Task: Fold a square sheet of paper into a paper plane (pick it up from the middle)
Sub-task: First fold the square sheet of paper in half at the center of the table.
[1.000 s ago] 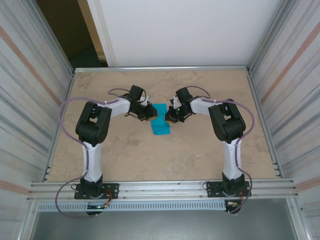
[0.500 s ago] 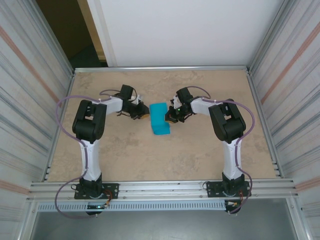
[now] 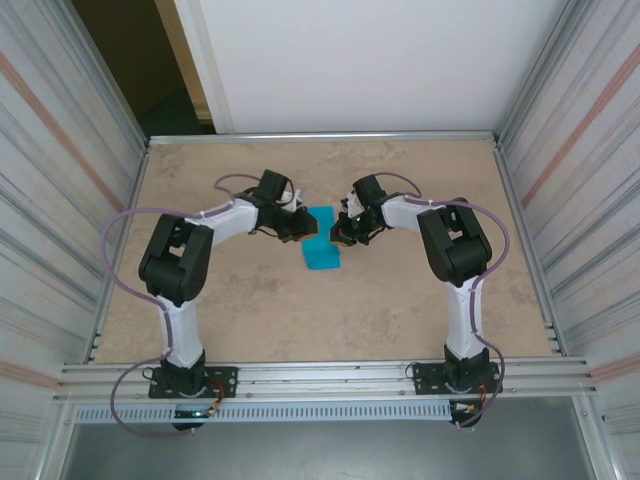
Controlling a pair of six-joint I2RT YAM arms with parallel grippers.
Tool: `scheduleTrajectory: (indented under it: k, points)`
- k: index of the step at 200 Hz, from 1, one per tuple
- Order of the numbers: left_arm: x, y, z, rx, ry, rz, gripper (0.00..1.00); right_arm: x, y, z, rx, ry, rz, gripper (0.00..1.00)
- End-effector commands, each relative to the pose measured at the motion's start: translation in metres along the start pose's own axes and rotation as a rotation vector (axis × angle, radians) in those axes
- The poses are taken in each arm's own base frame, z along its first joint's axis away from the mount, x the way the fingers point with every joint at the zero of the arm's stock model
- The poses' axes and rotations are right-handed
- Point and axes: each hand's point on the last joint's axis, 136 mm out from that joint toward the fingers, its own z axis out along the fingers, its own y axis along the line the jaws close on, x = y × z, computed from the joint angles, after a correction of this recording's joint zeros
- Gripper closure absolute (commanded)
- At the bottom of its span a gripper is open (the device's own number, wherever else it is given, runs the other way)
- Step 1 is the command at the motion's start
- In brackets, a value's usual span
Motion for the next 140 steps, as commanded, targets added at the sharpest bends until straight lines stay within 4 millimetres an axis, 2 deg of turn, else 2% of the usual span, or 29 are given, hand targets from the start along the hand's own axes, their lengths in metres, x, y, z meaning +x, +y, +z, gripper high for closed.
scheduleTrajectory:
  k: [1,37,92,115,140]
  points:
    - [0.015,0.015,0.01,-0.021,0.056,-0.079,0.87,0.107,-0.157,0.015,0.533,0.278,0.262,1.0]
    - [0.033,0.023,0.018,-0.018,0.123,-0.11,0.88,0.108,-0.159,0.015,0.536,0.28,0.265,1.0]
    - [0.061,0.061,0.02,-0.096,0.182,-0.165,0.88,0.109,-0.162,0.015,0.546,0.282,0.269,1.0]
    - [0.071,0.077,0.012,-0.124,0.187,-0.194,0.88,0.109,-0.162,0.014,0.547,0.281,0.269,1.0]
    - [0.08,0.082,-0.005,-0.143,0.177,-0.203,0.88,0.11,-0.162,0.014,0.551,0.282,0.268,1.0]
